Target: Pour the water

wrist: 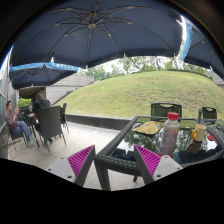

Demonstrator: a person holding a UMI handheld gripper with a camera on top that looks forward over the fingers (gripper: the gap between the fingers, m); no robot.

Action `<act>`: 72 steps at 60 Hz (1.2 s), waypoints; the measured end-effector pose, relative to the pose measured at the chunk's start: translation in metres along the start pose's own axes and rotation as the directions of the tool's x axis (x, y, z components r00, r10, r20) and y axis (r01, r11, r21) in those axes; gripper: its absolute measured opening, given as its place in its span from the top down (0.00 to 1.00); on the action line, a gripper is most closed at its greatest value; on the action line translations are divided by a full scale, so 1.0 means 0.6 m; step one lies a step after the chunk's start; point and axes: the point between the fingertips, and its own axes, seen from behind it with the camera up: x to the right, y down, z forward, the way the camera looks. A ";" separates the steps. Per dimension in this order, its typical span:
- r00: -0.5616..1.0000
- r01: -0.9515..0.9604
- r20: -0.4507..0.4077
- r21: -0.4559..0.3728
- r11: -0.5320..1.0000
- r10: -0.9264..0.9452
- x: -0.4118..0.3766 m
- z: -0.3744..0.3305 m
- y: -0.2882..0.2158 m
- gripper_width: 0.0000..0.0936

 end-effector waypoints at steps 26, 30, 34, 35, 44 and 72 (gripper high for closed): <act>0.993 -0.021 -0.114 0.055 0.998 0.027 0.126 -0.030 -0.026 0.12; 0.987 -0.002 -0.160 0.062 0.998 0.012 0.178 -0.027 -0.029 0.12; 0.979 0.012 -0.205 0.066 0.998 0.002 0.218 -0.013 -0.032 0.12; 0.977 0.015 -0.215 0.068 0.998 0.000 0.229 -0.009 -0.032 0.12; 0.952 0.042 -0.304 0.055 0.998 -0.024 0.316 0.049 -0.027 0.12; 0.958 0.034 -0.288 0.123 0.992 0.003 0.377 0.178 -0.032 0.64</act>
